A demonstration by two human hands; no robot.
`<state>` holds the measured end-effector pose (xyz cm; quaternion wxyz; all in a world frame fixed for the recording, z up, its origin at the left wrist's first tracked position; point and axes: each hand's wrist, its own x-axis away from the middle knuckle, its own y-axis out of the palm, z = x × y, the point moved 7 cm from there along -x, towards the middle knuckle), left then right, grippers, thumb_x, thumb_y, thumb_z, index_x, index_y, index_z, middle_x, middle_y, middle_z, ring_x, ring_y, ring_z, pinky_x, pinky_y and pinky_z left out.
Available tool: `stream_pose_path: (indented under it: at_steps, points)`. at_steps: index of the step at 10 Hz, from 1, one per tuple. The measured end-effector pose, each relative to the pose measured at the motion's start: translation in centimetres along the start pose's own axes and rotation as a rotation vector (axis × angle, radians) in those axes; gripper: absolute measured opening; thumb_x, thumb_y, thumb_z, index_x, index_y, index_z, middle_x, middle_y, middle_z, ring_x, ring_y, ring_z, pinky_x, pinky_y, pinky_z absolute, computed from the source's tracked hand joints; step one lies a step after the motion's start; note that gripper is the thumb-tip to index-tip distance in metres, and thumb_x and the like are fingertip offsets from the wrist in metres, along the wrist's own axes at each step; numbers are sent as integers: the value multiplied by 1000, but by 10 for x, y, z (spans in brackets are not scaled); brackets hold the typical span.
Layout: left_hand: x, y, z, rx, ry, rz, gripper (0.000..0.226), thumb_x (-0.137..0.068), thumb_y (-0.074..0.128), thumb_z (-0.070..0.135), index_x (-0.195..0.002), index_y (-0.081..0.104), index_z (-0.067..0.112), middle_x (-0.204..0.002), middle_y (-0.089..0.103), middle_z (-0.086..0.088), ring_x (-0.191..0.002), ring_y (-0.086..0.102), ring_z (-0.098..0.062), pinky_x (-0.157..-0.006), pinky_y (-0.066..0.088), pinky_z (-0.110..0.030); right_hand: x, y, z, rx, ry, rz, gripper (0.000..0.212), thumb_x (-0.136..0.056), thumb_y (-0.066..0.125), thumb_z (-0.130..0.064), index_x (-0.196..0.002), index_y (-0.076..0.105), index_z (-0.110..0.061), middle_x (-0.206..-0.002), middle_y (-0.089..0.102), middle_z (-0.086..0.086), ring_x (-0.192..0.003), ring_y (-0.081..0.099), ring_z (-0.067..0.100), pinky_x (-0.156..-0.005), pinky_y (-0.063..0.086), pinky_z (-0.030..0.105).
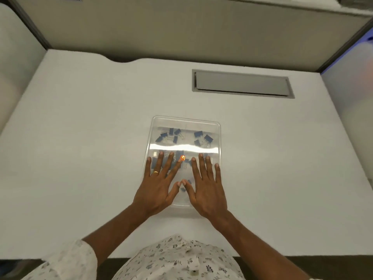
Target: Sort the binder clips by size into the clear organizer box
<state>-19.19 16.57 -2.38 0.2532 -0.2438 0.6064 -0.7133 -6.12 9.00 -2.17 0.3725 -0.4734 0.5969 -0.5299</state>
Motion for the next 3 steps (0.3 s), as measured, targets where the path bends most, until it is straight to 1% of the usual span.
stream_pose_path:
  at_steps: [1, 2, 3]
  points:
    - [9, 2, -8, -7, 30, 32, 69, -105, 16, 59, -164, 6, 25, -172, -2, -6, -159, 0, -35, -124, 12, -63, 8, 1, 4, -2, -6, 37, 76, -103, 19, -67, -163, 6, -22, -171, -3, 5, -158, -3, 24, -125, 8, 52]
    - [9, 13, -7, 25, 34, 129, 61, -101, 31, 46, -158, 33, 25, -168, 24, -6, -157, 14, -33, -120, 15, -57, 7, 5, 2, -21, -72, 194, 76, -101, 31, -67, -161, 25, -20, -169, 20, 6, -157, 13, 25, -120, 16, 49]
    - [-32, 19, 0, -25, -48, 67, 53, -95, 40, 35, -144, 51, 20, -154, 50, -8, -152, 24, -31, -121, 18, -50, -36, -1, -15, -17, -274, 336, 78, -95, 41, -66, -157, 29, -20, -167, 24, 8, -157, 12, 25, -123, 16, 49]
